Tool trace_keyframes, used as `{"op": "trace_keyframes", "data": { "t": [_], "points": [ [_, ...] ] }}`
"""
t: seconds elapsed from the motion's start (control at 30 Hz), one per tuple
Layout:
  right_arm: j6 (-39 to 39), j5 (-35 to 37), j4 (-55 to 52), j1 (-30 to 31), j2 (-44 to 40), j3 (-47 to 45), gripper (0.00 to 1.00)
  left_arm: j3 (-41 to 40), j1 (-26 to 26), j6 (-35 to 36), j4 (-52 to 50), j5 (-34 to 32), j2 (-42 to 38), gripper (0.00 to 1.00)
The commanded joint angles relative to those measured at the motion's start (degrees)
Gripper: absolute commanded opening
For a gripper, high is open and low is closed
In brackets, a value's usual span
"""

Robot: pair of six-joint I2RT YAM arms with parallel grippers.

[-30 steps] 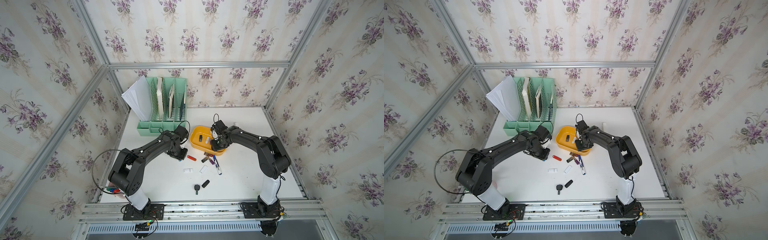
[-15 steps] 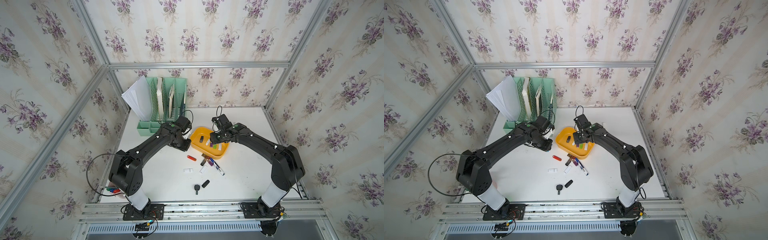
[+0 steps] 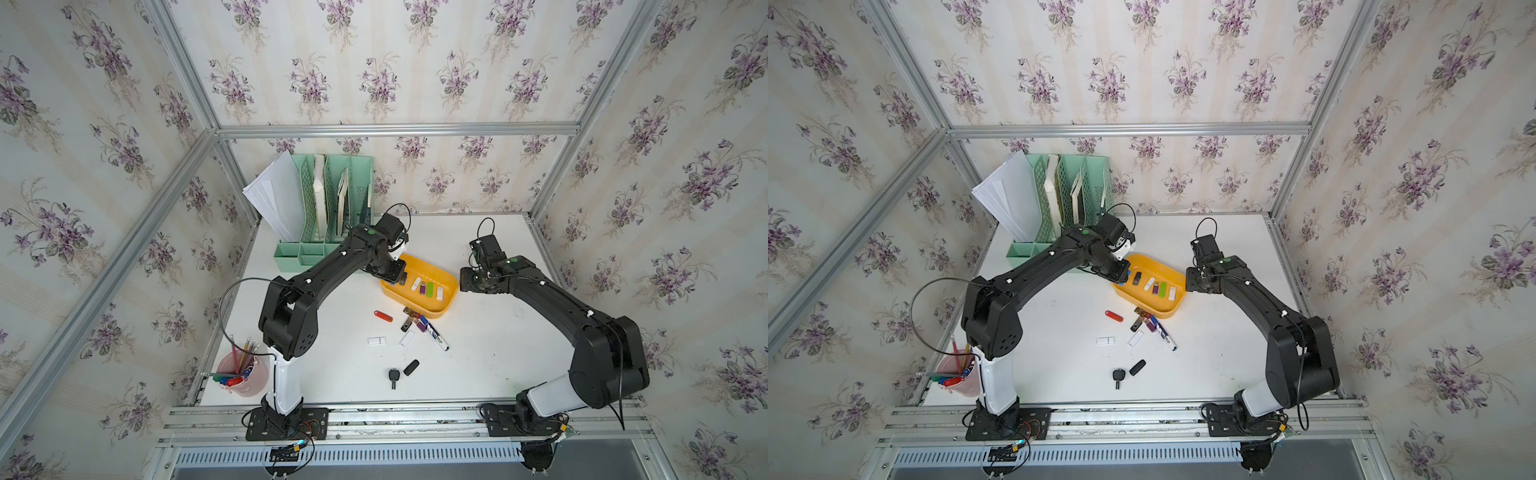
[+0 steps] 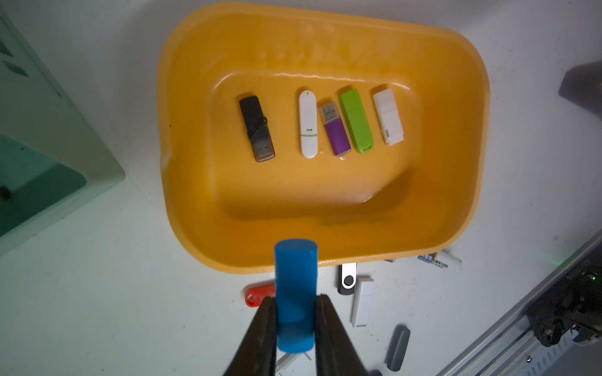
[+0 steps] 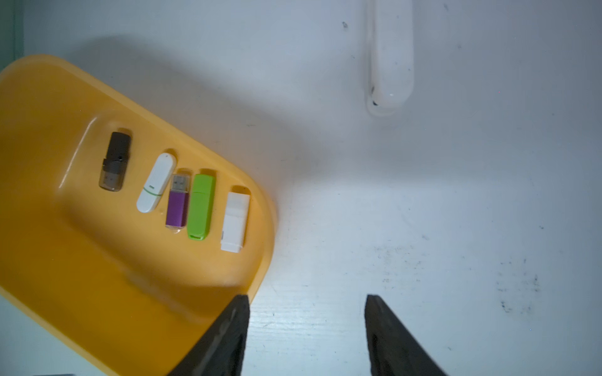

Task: Put the usb flash drive into the storage box
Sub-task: Place the USB flash in the storage box.

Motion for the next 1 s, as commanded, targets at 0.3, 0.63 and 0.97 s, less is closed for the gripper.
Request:
{"op": "trace_keyframes", "data": {
  "t": [0.3,0.63,0.97],
  "points": [
    [1.7,-1.8,1.2,-2.3,-2.1,-3.6,0.64,14.5,-1.0,0.7,-0.9,4.3,15.4,0.25],
    [1.1,-2.2,1.3,-2.8,-1.6,-3.9,0.64,17.8,-1.0,1.1,0.5,2.8,21.8,0.26],
    [1.0,-3.2,2.0,-2.8,-1.5,-4.6,0.64,17.8,-1.0,0.3,1.4,-1.3,23.3,0.27]
  ]
}}
